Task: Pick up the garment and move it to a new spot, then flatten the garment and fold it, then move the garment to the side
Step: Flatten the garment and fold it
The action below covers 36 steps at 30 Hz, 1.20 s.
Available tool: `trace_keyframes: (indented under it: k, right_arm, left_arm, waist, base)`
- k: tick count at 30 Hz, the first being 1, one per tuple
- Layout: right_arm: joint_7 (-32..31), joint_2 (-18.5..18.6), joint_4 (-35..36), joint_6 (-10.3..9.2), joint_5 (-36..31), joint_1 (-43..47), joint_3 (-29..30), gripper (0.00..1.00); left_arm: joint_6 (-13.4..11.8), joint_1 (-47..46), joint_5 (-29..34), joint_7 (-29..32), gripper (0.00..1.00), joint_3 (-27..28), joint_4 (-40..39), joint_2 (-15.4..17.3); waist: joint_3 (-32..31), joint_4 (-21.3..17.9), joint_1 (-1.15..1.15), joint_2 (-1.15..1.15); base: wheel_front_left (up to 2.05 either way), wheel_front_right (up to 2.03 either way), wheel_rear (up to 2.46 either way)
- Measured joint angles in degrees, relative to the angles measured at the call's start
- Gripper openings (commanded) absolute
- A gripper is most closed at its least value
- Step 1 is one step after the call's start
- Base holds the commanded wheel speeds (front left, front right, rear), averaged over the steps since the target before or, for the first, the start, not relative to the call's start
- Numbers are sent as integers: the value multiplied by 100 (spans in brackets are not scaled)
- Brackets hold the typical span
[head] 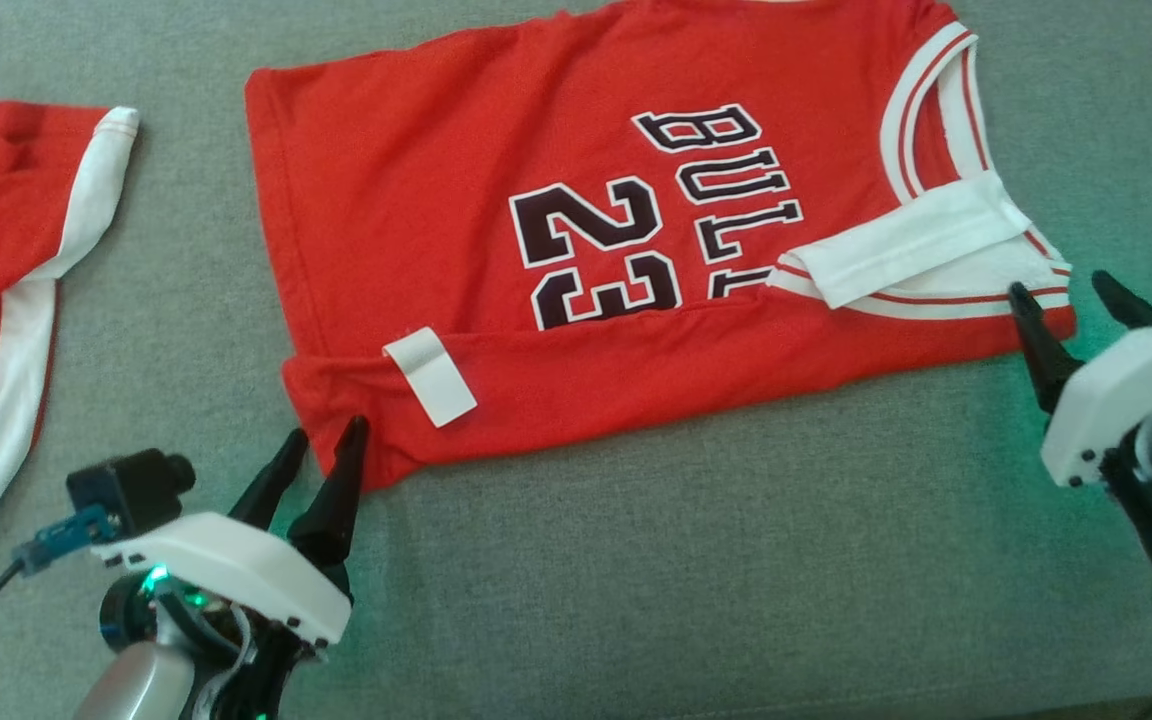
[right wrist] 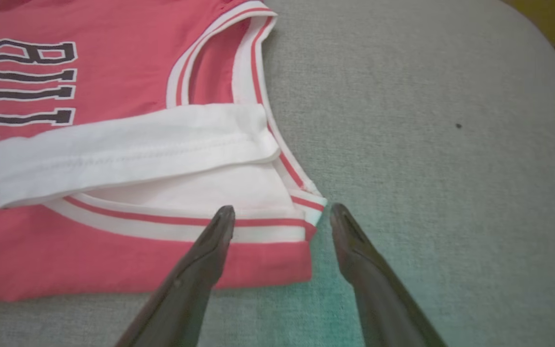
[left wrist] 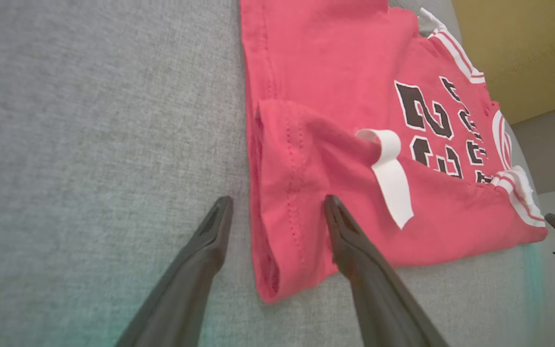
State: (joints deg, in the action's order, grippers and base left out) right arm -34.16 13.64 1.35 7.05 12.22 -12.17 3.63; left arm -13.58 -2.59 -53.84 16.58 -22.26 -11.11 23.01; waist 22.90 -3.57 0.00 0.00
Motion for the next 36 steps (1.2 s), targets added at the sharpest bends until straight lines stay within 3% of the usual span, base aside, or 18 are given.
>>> trace_keyframes:
  k: [11, 12, 13, 14, 15, 16, 21, 25, 31, 36]
  right_arm:
    - [-398, 160, -494, 0, 208, -290, -312, 100]
    - [-436, 167, -517, 0, 269, -315, -349, 100]
    - [-469, 180, -536, 0, 344, -332, -382, 100]
    - [-475, 191, -568, 0, 413, -359, -398, 78]
    - [-475, 180, -601, 0, 494, -380, -369, 13]
    - [-485, 168, -645, 0, 587, -391, -355, 0]
    - [-615, 45, -755, 0, 1033, -408, -216, 0]
    - [-960, 201, -421, 1, 1418, -155, -34, 0]
    - [-1621, 533, 541, 1, 1891, 1027, 250, 0]
    - [-1845, 610, 1016, 1, 2064, 1900, 515, 0]
  left_arm:
    - [154, -217, 101, 215, 100, -211, 166, 71]
    - [180, -222, 119, 252, 77, -234, 167, 94]
    - [203, -224, 138, 283, 31, -260, 172, 112]
    - [224, -224, 146, 304, 0, -293, 181, 124]
    - [258, -227, 146, 319, 0, -343, 219, 124]
    - [303, -227, 146, 352, 0, -386, 256, 122]
    - [413, -280, 20, 459, 0, -370, 354, 148]
    - [509, -105, -259, 633, 0, -252, 174, 421]
    - [509, 780, -536, 686, 0, -23, -633, 816]
    - [483, 1494, -622, 666, 0, -36, -1002, 888]
  waist:
    - [79, 36, 0, 0]
    - [82, 33, -1, 0]
    - [85, 29, -1, 0]
    - [88, 25, 0, 0]
    - [89, 22, 0, 0]
    - [82, 21, 0, 0]
    - [-32, 17, 0, 0]
    - [-224, 17, 0, 0]
    - [-375, -46, -1, 0]
    - [-366, -76, -1, 0]
  base:
    - [0, 0, 0]
    - [0, 0, 0]
    - [0, 0, 0]
    - [0, 0, 0]
    - [0, 0, 0]
    - [0, 0, 0]
    - [0, 0, 0]
    - [0, 0, 0]
    - [0, 0, 0]
    - [0, 0, 0]
